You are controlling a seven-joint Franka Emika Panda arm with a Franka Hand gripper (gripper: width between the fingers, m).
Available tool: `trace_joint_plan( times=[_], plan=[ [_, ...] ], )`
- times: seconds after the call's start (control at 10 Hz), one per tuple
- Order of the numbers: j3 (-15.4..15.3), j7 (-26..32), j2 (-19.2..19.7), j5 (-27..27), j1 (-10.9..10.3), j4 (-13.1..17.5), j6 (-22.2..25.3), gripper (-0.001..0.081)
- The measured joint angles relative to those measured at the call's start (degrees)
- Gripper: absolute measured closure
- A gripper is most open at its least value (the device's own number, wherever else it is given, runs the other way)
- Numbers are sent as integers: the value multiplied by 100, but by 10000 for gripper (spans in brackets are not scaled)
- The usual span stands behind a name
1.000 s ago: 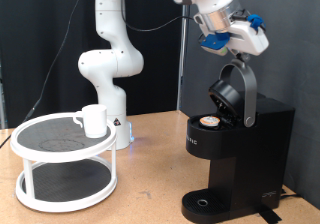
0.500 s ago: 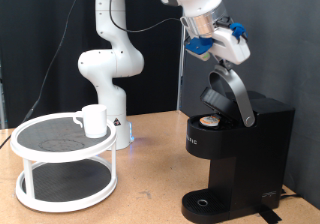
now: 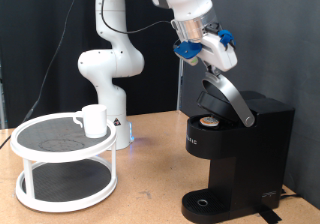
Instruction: Make a cup of coffee with the keurig machine
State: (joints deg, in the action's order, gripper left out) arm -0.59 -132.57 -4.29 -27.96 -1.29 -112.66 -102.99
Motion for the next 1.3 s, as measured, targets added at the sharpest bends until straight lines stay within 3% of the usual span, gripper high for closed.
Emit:
trace_joint_plan(
  times=[0.5, 1.3],
  plan=[
    [25, -251, 50, 303, 87, -140, -161, 806],
    [84, -127, 404, 657, 241, -495, -539, 806]
  ],
)
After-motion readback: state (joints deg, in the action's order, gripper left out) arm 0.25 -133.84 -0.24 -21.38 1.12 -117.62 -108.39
